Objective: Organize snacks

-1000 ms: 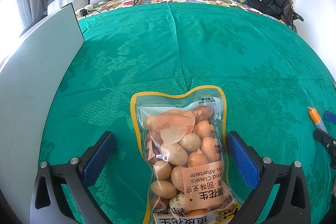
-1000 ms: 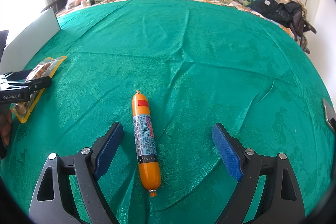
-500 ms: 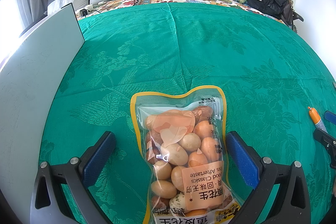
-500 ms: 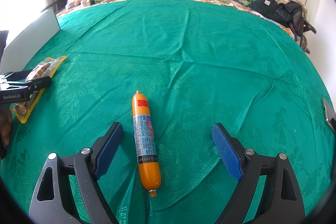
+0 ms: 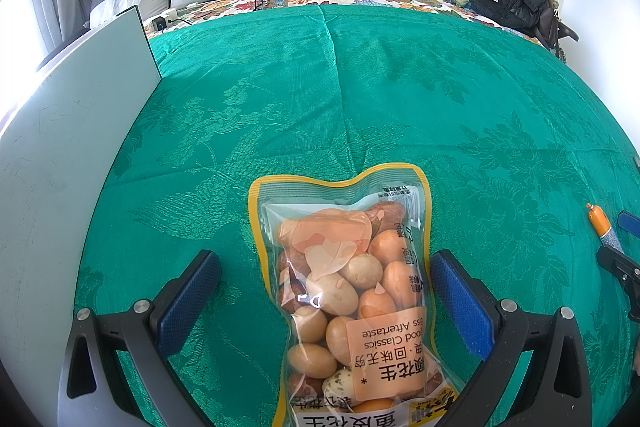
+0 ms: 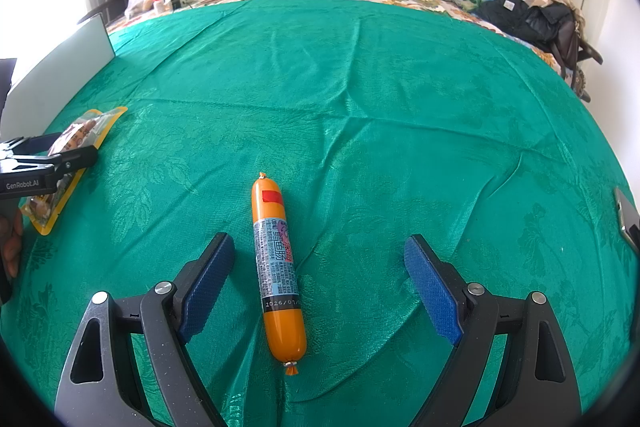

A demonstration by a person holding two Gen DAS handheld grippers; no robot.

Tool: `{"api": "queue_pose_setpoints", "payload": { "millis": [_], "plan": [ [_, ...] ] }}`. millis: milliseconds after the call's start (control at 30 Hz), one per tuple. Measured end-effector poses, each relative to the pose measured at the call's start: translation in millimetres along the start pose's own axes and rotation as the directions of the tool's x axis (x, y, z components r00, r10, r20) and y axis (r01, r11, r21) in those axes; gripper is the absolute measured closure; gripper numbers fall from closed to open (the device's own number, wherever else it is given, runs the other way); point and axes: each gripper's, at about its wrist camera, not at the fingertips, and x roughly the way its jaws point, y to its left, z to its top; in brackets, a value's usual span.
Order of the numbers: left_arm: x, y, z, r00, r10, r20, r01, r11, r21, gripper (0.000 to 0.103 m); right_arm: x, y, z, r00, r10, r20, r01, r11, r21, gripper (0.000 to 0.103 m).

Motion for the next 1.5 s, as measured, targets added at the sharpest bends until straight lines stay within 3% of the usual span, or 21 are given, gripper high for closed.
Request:
{"api": "queue_pose_setpoints", "payload": {
  "millis": [133, 267, 433, 567, 667, 700, 733, 767, 867, 1033, 1233, 1367, 1500],
  "plan": [
    [-0.6, 0.6, 3.0, 0.999, -0.014, -0.047, 0.014, 1.0, 0.011, 0.0, -0.2, -0.6, -0.8, 1.0, -0.003, -0.007, 0.003, 1.0, 0.003, 0.015],
    [0.9, -7.0, 10.8, 0.98, -0.038, -0.193, 0.053, 0.996, 0.073, 0.0, 3.7, -1.7, 13.6, 0.984, 0.037, -0.172, -0.039, 0.999, -0.006, 0.015],
    [3.1, -8.8, 16.5, 0.952, -0.043, -0.302, 0.068, 0.995, 0.073, 0.0, 14.8, -0.6, 32.6, 0.939, 0.086, -0.334, -0.101, 0.995, -0.028, 0.015],
    [4.7, -2.0, 23.3, 0.923, -0.082, -0.376, 0.101, 0.994, 0.032, 0.0, 26.4, -7.7, 48.0, 0.876, 0.112, -0.47, -0.119, 0.993, 0.015, 0.016],
    [7.1, 5.8, 27.3, 0.909, -0.091, -0.407, 0.095, 0.995, -0.009, 0.003, 25.7, -4.6, 58.9, 0.86, 0.096, -0.501, -0.115, 0.993, -0.007, 0.018],
    [4.9, 3.6, 26.7, 0.913, -0.069, -0.402, 0.077, 0.997, 0.004, 0.013, 25.1, 0.8, 61.0, 0.858, 0.081, -0.507, -0.116, 0.992, -0.039, 0.033],
    [0.4, -1.0, 25.8, 0.922, -0.047, -0.385, 0.066, 0.997, 0.036, 0.02, 25.7, 7.8, 61.0, 0.852, 0.061, -0.52, -0.118, 0.99, -0.077, 0.057],
    [-6.3, -5.4, 24.9, 0.931, -0.059, -0.361, 0.087, 0.994, 0.062, 0.043, 27.3, 13.9, 57.6, 0.84, 0.032, -0.542, -0.109, 0.988, -0.112, 0.084],
    [-20.0, -7.5, 20.3, 0.934, -0.107, -0.341, 0.135, 0.989, 0.059, 0.051, 19.8, 23.3, 51.8, 0.849, -0.014, -0.529, -0.087, 0.982, -0.165, 0.087],
    [-62.2, 13.8, -2.1, 0.939, -0.246, -0.241, 0.235, 0.969, -0.075, 0.051, -7.0, 12.5, 48.2, 0.883, 0.092, -0.459, -0.128, 0.991, -0.048, 0.087],
    [-144.0, 46.4, -16.6, 0.931, -0.358, -0.065, 0.34, 0.919, -0.199, 0.051, -34.1, 25.6, 58.4, 0.908, 0.122, -0.401, -0.152, 0.988, -0.042, 0.087],
    [-211.3, 94.3, 6.0, 0.947, -0.312, 0.081, 0.322, 0.922, -0.214, 0.051, -71.7, 81.5, 97.8, 0.925, 0.226, -0.307, -0.26, 0.963, -0.075, 0.086],
    [-255.4, 162.1, 23.9, 0.97, -0.184, 0.159, 0.221, 0.94, -0.258, 0.05, -111.6, 167.7, 148.9, 0.901, 0.387, -0.198, -0.415, 0.9, -0.129, 0.086]
  ]
}}
